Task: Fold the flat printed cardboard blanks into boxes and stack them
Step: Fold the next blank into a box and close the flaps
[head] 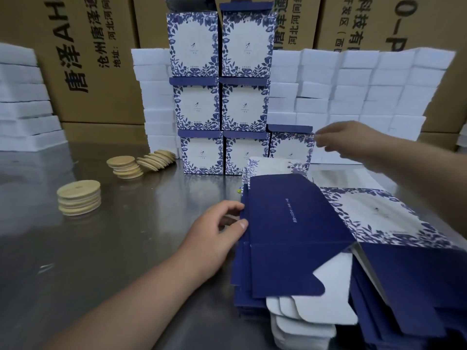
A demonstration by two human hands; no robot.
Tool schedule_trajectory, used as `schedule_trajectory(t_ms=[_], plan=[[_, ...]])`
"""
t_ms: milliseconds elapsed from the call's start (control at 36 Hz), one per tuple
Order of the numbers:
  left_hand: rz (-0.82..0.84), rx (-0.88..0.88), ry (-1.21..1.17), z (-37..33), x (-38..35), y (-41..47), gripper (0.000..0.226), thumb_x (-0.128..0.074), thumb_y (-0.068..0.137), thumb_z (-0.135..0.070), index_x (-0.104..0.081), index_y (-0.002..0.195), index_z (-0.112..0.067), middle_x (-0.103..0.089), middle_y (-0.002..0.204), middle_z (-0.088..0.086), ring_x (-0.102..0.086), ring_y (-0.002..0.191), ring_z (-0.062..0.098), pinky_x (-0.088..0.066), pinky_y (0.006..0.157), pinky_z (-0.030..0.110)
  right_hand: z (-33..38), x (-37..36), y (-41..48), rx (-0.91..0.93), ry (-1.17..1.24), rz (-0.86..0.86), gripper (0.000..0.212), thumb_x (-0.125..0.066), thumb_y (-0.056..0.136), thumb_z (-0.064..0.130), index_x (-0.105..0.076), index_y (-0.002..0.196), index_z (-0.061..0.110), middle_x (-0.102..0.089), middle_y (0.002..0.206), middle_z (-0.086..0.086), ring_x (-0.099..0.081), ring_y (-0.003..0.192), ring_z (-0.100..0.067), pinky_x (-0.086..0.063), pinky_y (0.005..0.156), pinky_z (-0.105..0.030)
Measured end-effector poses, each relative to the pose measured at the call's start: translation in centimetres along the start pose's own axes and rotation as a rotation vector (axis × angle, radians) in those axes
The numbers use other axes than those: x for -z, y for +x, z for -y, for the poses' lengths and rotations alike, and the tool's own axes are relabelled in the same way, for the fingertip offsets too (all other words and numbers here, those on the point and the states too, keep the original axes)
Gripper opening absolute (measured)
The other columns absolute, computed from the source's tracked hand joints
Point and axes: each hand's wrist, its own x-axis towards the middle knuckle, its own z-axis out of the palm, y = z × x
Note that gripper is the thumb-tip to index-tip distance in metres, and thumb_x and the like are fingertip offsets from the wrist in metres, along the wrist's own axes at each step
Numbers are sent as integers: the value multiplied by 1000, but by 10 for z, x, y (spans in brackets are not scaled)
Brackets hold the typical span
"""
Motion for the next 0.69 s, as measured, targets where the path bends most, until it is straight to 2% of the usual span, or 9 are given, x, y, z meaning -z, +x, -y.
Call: schedule_trajectory(t_ms=[56, 111, 250, 361, 472, 528, 583, 639, 695], plan=[[-8, -13, 27, 0, 0, 0, 25, -58, 89, -9, -55, 94, -33, -60, 100, 4, -57, 91, 17, -43, 82, 27, -13, 14, -29, -3, 75, -42, 12, -60, 91, 24, -63, 103, 23, -65, 111, -7, -58, 102, -20, -41, 78, -28], [-6, -38, 68, 0, 1, 0, 28, -57, 89, -8, -54, 95, -36, -58, 105, 7, -57, 89, 16, -42, 80, 26, -28, 27, -57, -31, 145, -88, 9, -60, 90, 27, -64, 99, 27, -66, 110, -2, -59, 105, -18, -43, 88, -32], [11, -95, 144, 0, 2, 0, 19, -51, 80, -35, -52, 98, -42, -52, 107, -14, -52, 92, -9, -37, 80, 7, -69, 35, -105, -125, 410, -195, 10, -56, 93, 22, -65, 91, 25, -68, 104, 7, -60, 107, -12, -42, 94, -35], [33, -127, 195, 3, 3, 0, 25, -47, 78, -35, -51, 102, -41, -49, 113, -20, -47, 102, -15, -32, 88, 3, -82, 26, -112, -213, 572, -217, 12, -53, 93, 22, -64, 95, 22, -68, 108, 4, -60, 108, -12, -41, 98, -34], [16, -89, 105, 8, 3, 1, 32, -44, 79, -39, -52, 111, -36, -53, 125, -6, -49, 115, -1, -33, 101, 18, -88, 28, -116, -331, 627, -303, 11, -57, 89, 31, -64, 92, 23, -67, 108, 6, -62, 102, -13, -45, 74, -27], [20, -14, 20, 8, 2, 1, 30, -47, 83, -46, -51, 112, -42, -56, 124, -14, -49, 120, 4, -33, 105, 23, -89, 26, -117, -418, 628, -237, 17, -58, 87, 33, -67, 89, 19, -73, 98, 3, -68, 83, -12, -50, 59, -23], [34, 96, -106, 11, 0, 2, 26, -48, 86, -52, -49, 111, -46, -55, 116, -27, -53, 116, 3, -37, 103, 25, -89, 21, -118, -516, 655, -174, 22, -56, 91, 26, -71, 93, 10, -74, 94, -7, -70, 80, -18, -54, 51, -20], [35, 200, -241, 14, -2, 4, 25, -36, 91, -45, -45, 114, -43, -57, 105, -31, -64, 94, -3, -50, 82, 17, -86, 16, -116, -564, 659, -117, 25, -51, 93, 20, -72, 90, 6, -73, 83, -10, -69, 72, -22, -50, 43, -17], [47, 252, -302, 17, -3, 9, 24, -27, 97, -38, -49, 106, -39, -63, 93, -30, -65, 70, -8, -48, 57, 9, -82, 13, -118, -550, 696, -50, 27, -49, 94, 20, -70, 94, 4, -66, 50, -7, -63, 42, -15, -43, 34, -15]])
